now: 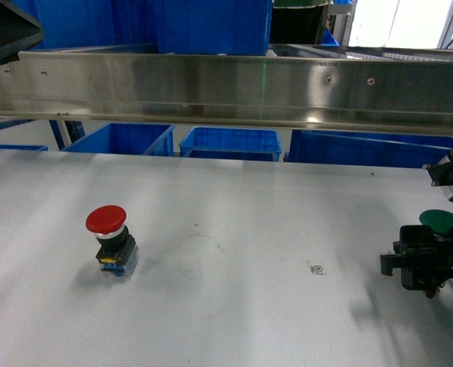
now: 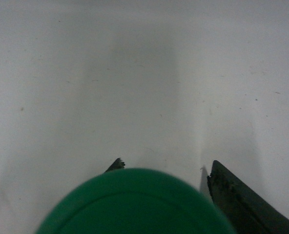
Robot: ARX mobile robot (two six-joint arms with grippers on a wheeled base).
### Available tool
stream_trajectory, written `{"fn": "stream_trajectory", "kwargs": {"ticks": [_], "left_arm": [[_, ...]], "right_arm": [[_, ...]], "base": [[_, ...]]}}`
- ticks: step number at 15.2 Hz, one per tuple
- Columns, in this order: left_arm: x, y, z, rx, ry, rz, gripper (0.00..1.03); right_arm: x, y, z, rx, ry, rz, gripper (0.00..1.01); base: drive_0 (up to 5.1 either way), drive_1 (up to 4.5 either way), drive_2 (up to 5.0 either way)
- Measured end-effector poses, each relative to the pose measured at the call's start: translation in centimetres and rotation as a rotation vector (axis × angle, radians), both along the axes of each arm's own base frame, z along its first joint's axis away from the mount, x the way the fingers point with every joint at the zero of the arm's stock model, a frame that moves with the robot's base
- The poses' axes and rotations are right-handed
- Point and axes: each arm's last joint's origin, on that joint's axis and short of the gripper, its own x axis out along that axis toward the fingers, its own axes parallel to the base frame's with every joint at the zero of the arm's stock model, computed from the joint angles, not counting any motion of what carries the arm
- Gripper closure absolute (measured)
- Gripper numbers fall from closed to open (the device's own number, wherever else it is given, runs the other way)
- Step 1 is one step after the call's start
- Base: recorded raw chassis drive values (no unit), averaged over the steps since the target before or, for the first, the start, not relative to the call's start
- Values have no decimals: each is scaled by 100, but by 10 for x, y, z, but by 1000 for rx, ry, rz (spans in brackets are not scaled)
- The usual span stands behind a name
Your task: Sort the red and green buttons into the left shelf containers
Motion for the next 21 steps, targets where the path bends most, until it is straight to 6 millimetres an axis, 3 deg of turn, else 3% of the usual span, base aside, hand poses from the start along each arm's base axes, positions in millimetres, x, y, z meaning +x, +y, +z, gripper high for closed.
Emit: {"fn": "stream_trajectory", "kwargs": {"ticks": [2, 3, 7, 10, 12, 14, 16, 18, 21], "left_arm": [[0, 0, 0, 0, 0, 0, 5], [0, 0, 0, 0, 0, 0, 5], [0, 0, 0, 0, 0, 0, 5], [0, 0, 0, 0, 0, 0, 5], [0, 0, 0, 0, 0, 0, 5], [0, 0, 0, 0, 0, 0, 5], [0, 0, 0, 0, 0, -1, 5], [9, -2, -6, 21, 31, 0, 5], [34, -24, -24, 39, 124, -50, 5]], "right_arm": [[1, 1, 2, 0, -28, 6, 72], [0, 1, 2, 2, -43, 7, 74], [-23, -3, 13, 22, -73, 23, 74], [-54, -17, 50, 50, -174, 20, 74], [-89, -32, 69, 84, -190, 11, 74], [-108, -34, 90, 106, -239, 33, 74], [-116, -29, 107, 113, -326, 60, 74], [-115, -29, 100, 110, -284, 56, 74], [-115, -29, 100, 111, -288, 57, 74]], "base": [[0, 0, 0], [0, 0, 0], [0, 0, 0], [0, 0, 0], [0, 0, 0], [0, 0, 0], [0, 0, 0], [0, 0, 0], [0, 0, 0]]}}
